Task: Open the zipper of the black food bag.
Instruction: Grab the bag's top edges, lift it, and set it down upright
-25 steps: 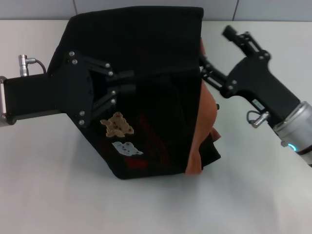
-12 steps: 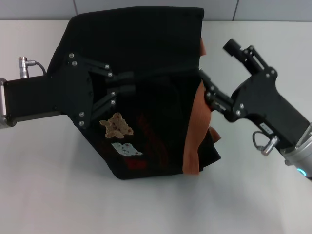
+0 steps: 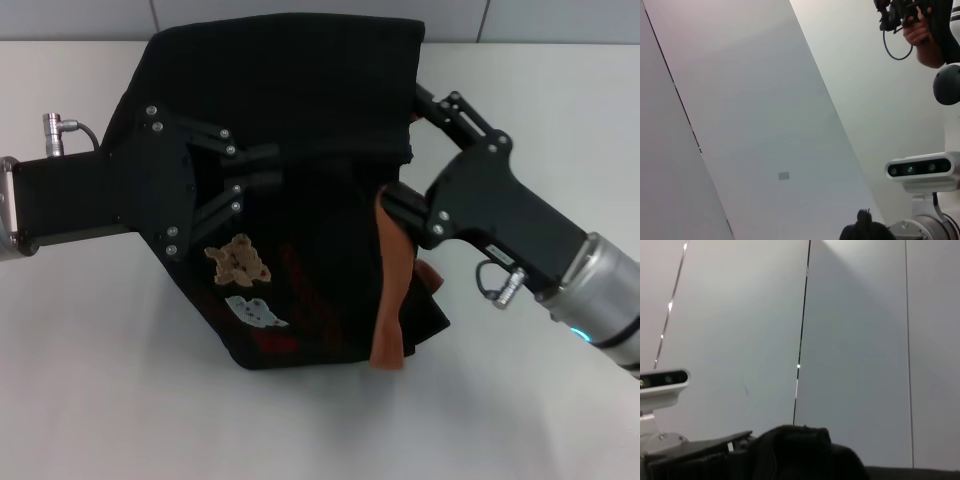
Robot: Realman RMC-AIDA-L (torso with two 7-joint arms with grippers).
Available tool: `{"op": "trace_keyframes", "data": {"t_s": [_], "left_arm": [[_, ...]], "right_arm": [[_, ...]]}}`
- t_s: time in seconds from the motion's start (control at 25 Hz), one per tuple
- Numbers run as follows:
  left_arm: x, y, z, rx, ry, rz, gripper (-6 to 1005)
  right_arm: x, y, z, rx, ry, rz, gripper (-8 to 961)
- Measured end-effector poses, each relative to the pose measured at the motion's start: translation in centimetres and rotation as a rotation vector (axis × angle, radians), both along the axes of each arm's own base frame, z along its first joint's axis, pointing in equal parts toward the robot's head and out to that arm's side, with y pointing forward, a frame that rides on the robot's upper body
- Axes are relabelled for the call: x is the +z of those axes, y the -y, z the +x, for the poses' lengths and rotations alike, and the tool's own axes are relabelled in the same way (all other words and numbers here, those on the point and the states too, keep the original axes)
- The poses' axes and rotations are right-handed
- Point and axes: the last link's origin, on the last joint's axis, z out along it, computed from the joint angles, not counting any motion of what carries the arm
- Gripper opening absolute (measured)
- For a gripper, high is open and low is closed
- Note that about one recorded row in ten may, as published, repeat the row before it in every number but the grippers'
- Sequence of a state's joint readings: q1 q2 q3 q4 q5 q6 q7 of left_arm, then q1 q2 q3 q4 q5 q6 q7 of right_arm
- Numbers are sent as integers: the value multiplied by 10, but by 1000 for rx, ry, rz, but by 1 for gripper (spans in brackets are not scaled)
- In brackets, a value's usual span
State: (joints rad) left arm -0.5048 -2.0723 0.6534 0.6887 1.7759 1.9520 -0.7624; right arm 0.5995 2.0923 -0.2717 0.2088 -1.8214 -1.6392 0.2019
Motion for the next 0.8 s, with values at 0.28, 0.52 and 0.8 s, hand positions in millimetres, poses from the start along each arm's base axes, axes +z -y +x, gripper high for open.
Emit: {"op": "trace_keyframes", "data": {"t_s": [0.28, 0.52, 0.8], "left_arm": [[0, 0, 0, -3, 3, 5, 98], [0, 0, 0, -5, 1, 13, 99], [1, -1, 0, -4, 0, 17, 99]], "right_arm": [[-2, -10, 1, -109, -34, 25, 827], [3, -9, 13, -196, -65, 63, 827], [5, -6, 19, -225, -75, 71, 827]]}}
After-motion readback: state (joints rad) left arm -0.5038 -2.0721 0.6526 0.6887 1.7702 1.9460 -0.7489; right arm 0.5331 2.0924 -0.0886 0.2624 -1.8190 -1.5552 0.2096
